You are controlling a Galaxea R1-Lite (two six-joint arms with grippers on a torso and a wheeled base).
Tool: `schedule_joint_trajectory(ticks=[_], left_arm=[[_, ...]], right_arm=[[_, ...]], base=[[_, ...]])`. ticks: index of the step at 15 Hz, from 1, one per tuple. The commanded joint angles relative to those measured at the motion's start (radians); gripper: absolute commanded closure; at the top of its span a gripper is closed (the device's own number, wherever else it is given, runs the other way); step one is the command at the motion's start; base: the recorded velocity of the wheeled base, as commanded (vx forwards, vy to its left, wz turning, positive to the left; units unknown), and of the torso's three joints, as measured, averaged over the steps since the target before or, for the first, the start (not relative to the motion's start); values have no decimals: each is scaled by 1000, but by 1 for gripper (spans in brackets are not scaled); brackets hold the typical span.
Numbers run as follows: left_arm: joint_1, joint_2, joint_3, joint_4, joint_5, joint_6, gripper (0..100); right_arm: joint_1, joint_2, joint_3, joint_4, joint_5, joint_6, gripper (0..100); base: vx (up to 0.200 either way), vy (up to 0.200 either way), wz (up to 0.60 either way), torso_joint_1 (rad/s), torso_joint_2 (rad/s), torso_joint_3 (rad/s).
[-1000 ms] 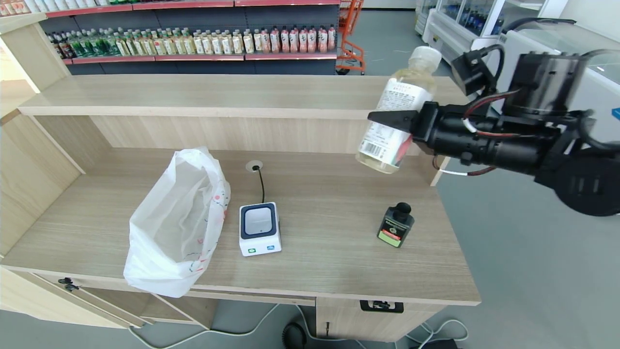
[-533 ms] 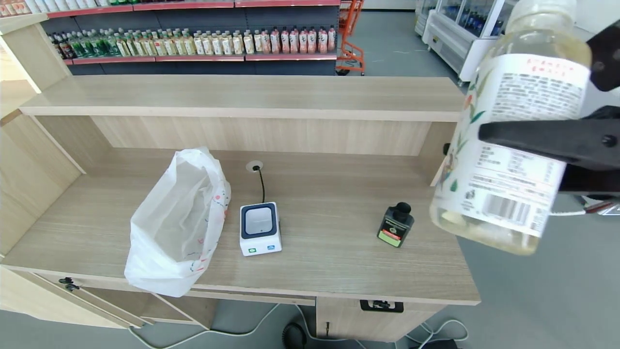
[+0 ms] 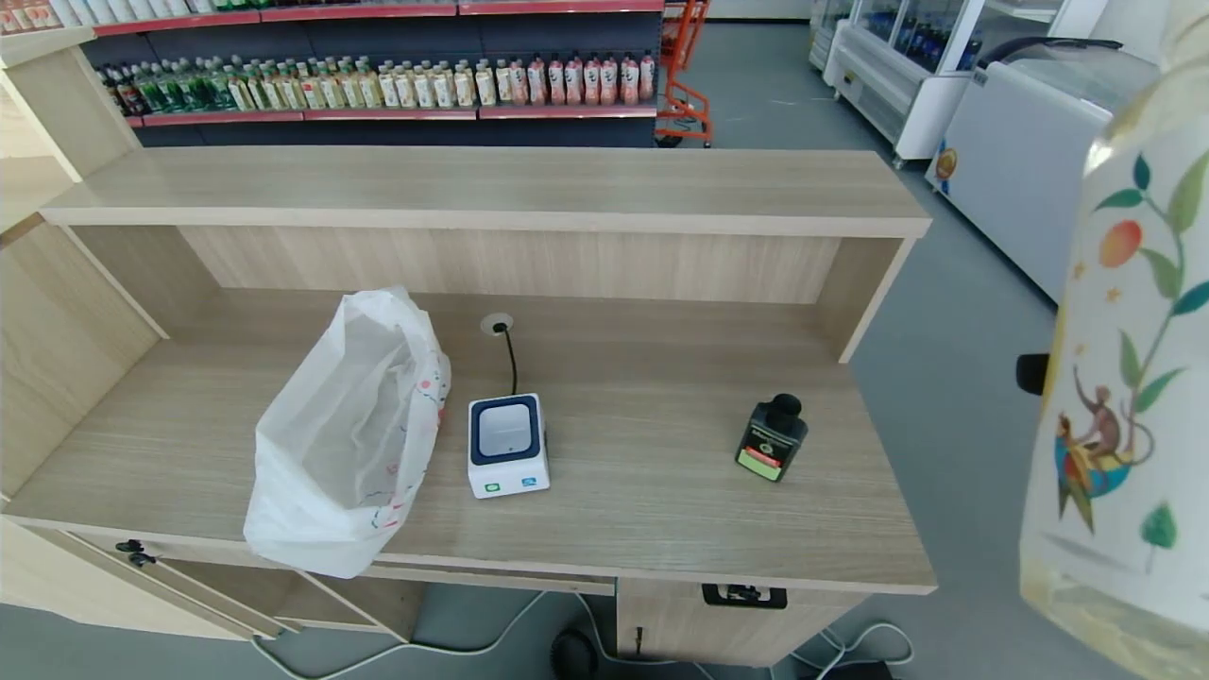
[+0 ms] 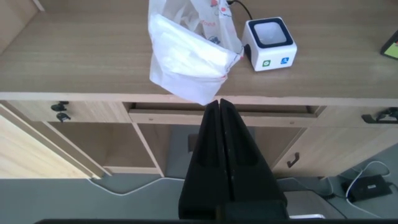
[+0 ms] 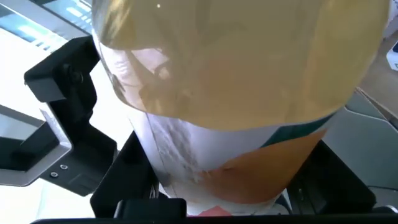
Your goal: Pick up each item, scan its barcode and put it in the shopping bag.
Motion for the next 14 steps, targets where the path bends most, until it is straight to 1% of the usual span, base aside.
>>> schedule_joint_trajectory(ticks=[1,4,7,8,9,10,12,14], left_arm=[[0,0,0,0,-1,0,100],[0,0,0,0,1,0,100],[0,0,0,0,-1,0,100],[0,0,0,0,-1,0,100],[0,0,0,0,-1,0,100],[0,0,0,0,1,0,100],[0,0,0,0,-1,0,100],[0,0,0,0,-1,0,100]], right_arm=[[9,-47,2,17,1,0,100],[9,-69,7,47,-2,0,100],[7,-78,27,47,-8,-8,100],[4,-75,31,43,-8,-20,100],[-4,-67,36,41,-25,-63,100],[-14,-46,40,40,-88,-135,100],[-45,29,37,6,-378,-310,100],[-48,60,66,-54,-663,-411,100]], base=[[0,0,0,0,0,0],[0,0,0,0,0,0],[0,0,0,0,0,0],[0,0,0,0,0,0],[0,0,0,0,0,0],[0,0,0,0,0,0],[0,0,0,0,0,0],[0,0,0,0,0,0]])
